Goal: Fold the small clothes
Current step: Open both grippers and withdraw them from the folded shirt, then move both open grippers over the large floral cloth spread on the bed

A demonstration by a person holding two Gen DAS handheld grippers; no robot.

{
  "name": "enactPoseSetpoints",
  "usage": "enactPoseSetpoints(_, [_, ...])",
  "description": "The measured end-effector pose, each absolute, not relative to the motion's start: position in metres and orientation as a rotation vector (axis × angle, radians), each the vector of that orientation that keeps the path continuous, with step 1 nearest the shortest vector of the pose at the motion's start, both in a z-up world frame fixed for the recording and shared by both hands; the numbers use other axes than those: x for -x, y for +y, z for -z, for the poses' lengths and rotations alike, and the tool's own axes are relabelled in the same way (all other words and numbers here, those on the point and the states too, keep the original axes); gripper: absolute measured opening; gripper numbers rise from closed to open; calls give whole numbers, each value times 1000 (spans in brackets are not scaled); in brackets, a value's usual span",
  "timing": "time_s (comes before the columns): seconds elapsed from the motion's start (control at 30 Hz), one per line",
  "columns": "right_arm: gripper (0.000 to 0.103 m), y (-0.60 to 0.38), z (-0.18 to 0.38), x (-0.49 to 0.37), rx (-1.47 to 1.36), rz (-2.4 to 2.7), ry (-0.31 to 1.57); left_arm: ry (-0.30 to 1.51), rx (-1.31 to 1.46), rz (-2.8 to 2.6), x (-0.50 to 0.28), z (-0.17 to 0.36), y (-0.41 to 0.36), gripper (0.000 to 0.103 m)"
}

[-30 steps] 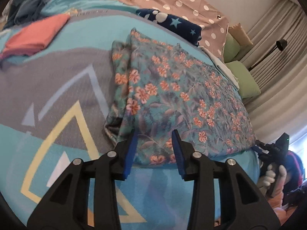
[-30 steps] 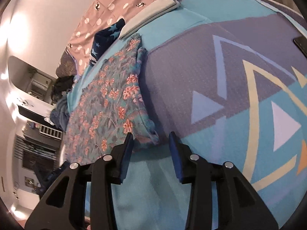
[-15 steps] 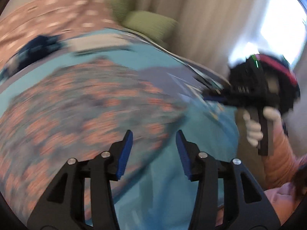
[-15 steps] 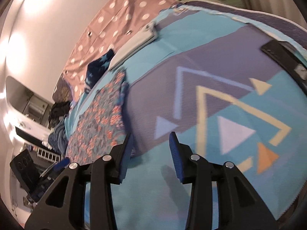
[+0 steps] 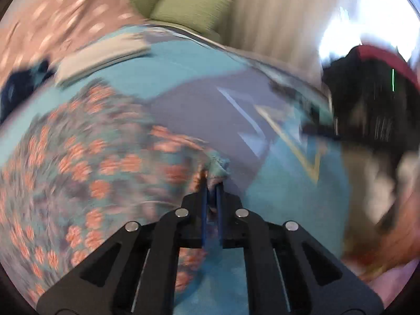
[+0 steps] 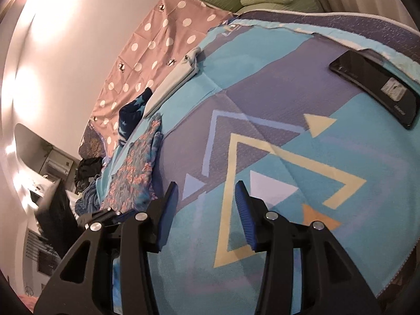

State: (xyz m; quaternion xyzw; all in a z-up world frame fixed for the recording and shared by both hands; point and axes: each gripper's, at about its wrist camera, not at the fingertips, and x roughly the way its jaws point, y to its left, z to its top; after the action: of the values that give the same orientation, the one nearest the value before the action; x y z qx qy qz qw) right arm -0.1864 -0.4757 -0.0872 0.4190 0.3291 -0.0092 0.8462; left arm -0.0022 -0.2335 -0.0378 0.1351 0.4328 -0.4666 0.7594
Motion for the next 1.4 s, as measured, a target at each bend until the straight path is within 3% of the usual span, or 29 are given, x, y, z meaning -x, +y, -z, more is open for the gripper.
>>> enactPoseSetpoints(0.17, [46, -459, 89, 176, -842, -96, 719, 1005, -47, 945, -34, 33, -185, 6])
enactPoseSetpoints(0.67, [46, -406, 71, 103, -761, -339, 796, 987, 27, 976, -28, 22, -174, 6])
enactPoseSetpoints(0.97, [46, -396, 92, 27, -868, -377, 1030, 979, -11, 1068, -5, 20, -186, 6])
enactPoseSetpoints(1.03, [35, -393, 98, 22, -877, -382, 1063, 992, -25, 1087, -2, 24, -194, 6])
enactPoseSetpoints(1.07, [7, -392, 97, 22, -876, -394, 1059, 1001, -22, 1103, 0, 26, -197, 6])
enactPoseSetpoints(1.3, [0, -419, 85, 58, -689, -153, 977, 1086, -79, 1223, 22, 52, -239, 5])
enactPoseSetpoints(1.4, [0, -448, 103, 74, -853, -189, 976, 1104, -135, 1228, 31, 64, -252, 5])
